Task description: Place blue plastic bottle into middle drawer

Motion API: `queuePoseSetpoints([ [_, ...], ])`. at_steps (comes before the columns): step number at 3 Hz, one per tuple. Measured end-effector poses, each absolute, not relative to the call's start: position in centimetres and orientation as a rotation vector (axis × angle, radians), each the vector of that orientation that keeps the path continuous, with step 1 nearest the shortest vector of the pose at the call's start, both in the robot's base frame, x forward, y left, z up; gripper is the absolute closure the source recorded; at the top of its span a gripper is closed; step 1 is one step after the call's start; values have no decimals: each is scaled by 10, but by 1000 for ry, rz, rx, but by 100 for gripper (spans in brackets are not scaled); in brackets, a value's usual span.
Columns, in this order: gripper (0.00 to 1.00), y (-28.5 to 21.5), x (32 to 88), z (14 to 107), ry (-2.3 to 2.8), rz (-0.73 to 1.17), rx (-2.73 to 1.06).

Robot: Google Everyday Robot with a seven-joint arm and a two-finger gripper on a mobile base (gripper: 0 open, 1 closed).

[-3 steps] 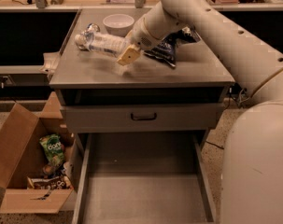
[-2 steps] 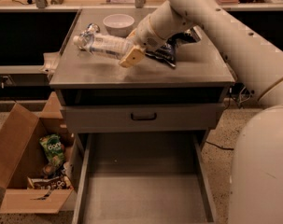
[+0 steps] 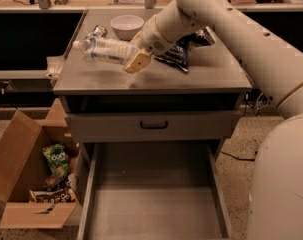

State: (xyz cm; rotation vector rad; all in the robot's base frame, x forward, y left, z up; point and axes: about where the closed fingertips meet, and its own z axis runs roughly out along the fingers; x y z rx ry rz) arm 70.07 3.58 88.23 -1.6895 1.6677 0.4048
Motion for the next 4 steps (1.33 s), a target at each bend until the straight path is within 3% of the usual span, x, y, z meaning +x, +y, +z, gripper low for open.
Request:
queuePoseSetpoints([
  [1, 100, 17, 658, 925, 1600, 294, -1621],
  [2, 100, -24, 605, 908, 1674, 240, -1584],
  [4, 100, -57, 542, 816, 1846, 329, -1629],
])
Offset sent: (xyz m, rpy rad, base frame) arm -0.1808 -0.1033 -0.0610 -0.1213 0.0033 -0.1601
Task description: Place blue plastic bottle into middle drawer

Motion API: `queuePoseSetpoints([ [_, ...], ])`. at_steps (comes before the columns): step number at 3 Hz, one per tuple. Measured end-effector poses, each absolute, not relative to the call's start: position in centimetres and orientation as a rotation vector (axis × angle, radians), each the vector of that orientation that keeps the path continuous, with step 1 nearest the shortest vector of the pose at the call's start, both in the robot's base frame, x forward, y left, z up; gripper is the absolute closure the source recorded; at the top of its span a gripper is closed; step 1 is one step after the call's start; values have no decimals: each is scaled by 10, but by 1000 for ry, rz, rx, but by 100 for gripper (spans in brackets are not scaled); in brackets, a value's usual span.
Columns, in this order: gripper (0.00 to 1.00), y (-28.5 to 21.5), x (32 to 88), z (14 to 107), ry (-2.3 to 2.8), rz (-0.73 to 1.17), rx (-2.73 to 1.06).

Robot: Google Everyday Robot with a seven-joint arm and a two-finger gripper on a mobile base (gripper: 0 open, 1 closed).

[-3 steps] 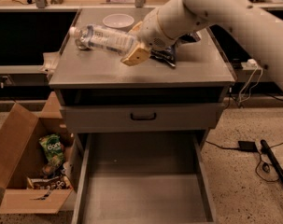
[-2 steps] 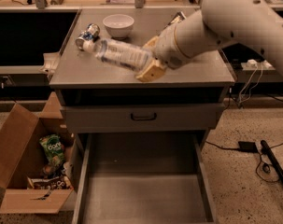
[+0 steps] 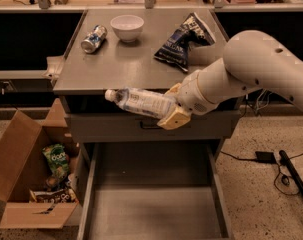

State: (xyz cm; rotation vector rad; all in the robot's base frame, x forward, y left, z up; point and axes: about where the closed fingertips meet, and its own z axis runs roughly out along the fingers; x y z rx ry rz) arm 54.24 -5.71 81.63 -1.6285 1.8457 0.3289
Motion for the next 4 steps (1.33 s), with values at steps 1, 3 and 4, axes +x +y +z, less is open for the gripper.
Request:
queuePoseSetpoints([
  [1, 100, -57, 542, 816, 1846, 329, -1628],
  [3, 100, -88, 514, 732, 1952, 453, -1545],
  [4, 100, -121, 476, 667, 2060, 535, -1457],
])
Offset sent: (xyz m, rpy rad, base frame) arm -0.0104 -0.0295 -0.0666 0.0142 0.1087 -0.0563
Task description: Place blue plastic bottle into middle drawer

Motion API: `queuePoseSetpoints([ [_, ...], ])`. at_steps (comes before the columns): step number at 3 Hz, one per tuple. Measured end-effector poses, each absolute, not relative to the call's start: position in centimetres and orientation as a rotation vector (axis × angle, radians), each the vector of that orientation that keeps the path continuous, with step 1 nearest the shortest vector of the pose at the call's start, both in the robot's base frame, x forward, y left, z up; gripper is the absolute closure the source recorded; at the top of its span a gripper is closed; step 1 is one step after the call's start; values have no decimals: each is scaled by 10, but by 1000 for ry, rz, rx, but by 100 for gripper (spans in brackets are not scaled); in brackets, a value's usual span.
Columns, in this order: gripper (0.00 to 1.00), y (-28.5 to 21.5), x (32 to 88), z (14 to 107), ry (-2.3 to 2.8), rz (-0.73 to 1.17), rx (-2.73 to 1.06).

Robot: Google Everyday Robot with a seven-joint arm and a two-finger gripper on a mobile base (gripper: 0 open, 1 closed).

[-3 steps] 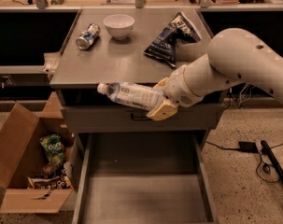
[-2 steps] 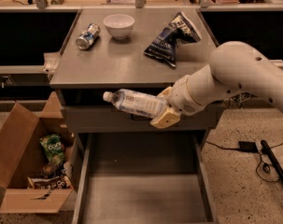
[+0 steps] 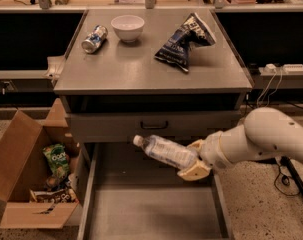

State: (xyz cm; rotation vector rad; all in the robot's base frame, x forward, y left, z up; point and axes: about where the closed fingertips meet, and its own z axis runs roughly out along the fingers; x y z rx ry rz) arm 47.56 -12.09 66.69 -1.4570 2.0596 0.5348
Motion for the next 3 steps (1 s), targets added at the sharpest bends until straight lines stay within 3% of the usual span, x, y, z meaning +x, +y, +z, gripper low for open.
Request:
queuePoseSetpoints([
  [3, 100, -173, 441, 491, 2372, 609, -1364],
])
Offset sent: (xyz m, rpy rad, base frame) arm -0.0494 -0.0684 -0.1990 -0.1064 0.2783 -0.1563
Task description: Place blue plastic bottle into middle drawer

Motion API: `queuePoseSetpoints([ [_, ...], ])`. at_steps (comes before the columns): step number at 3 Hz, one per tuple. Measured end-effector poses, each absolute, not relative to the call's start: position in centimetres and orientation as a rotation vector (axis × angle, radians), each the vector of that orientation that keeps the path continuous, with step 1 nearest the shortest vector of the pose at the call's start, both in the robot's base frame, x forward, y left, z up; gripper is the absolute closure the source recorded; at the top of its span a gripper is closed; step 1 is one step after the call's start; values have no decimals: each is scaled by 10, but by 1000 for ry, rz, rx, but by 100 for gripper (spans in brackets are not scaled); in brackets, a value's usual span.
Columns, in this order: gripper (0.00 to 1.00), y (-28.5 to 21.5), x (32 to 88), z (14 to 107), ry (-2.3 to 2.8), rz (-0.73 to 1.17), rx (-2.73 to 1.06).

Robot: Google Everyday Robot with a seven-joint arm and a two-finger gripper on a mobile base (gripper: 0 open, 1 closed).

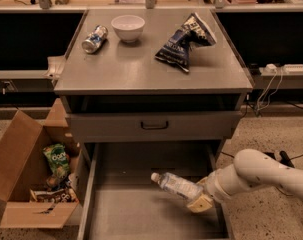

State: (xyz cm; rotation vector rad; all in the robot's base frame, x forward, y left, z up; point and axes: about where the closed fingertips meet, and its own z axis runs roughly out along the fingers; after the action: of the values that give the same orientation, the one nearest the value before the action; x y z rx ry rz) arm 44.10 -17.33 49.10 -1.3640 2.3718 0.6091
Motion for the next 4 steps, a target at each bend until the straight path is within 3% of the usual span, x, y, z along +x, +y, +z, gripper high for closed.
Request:
queuePoseSetpoints([
  [1, 82, -170, 452, 448, 2450, 620, -1401],
  [2, 51, -158, 464, 413, 2493, 632, -1473],
  [4, 4, -142, 474, 402, 2469, 631, -1562],
])
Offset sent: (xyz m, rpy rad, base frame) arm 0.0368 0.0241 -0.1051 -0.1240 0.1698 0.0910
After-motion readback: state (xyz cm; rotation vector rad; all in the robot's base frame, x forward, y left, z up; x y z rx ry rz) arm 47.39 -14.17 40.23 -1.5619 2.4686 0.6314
